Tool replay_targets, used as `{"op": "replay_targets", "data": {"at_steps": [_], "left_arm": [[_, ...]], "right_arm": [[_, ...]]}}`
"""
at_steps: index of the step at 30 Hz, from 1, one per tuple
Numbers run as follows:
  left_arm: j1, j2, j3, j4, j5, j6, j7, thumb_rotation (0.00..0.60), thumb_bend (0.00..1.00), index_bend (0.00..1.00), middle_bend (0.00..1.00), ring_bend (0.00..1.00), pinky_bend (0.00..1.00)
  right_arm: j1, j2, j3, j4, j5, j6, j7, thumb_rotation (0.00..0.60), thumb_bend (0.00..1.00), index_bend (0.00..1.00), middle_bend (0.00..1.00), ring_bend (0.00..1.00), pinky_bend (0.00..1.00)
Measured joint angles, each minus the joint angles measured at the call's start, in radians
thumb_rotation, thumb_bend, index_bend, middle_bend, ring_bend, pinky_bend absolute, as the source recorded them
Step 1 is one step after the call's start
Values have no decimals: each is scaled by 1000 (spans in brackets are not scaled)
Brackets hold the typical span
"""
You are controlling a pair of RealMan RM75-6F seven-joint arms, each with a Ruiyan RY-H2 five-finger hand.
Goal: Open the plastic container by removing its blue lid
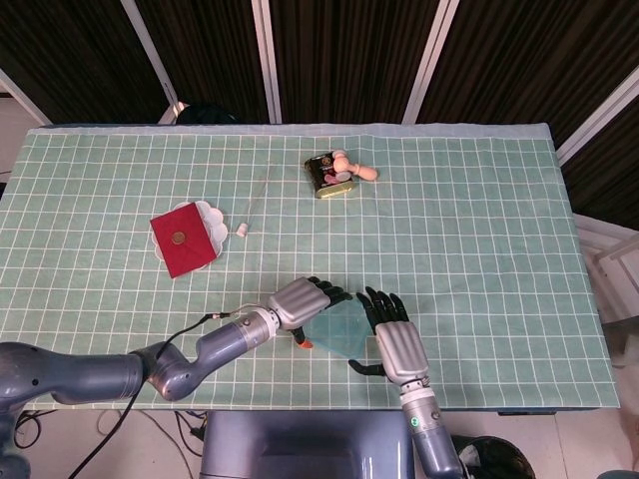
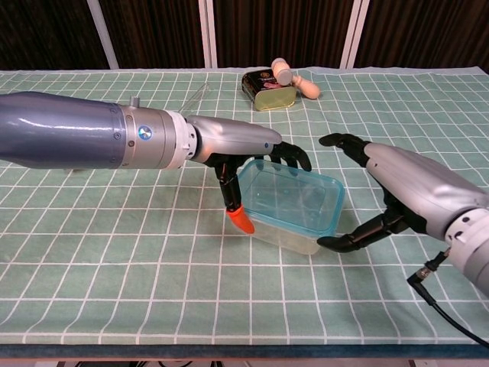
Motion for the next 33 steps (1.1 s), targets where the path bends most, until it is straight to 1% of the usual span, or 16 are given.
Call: {"op": "replay_targets", "data": {"at_steps": [7, 13, 26, 33], "left_arm": [[-6, -3, 5, -2, -1, 3, -2, 600, 210, 264, 246, 262, 393], [-10, -4, 10, 2, -7, -3, -7, 600, 210, 264, 246, 262, 392], [-24, 4, 19, 6, -13, -25, -14, 600, 210, 264, 246, 262, 393], [-37, 1, 25, 9, -20, -35, -11, 600, 210, 264, 246, 262, 396]], "right_arm": [[4, -10, 4, 8, 10, 5, 1, 600, 237, 0, 0, 0, 0], [0, -19, 6, 13, 19, 11, 28, 600, 236, 0, 0, 0, 0], [-7, -44, 7, 103, -79, 52, 172, 600, 237, 0, 0, 0, 0], [-15, -55, -1, 153, -125, 72, 248, 600, 237, 0, 0, 0, 0]]}}
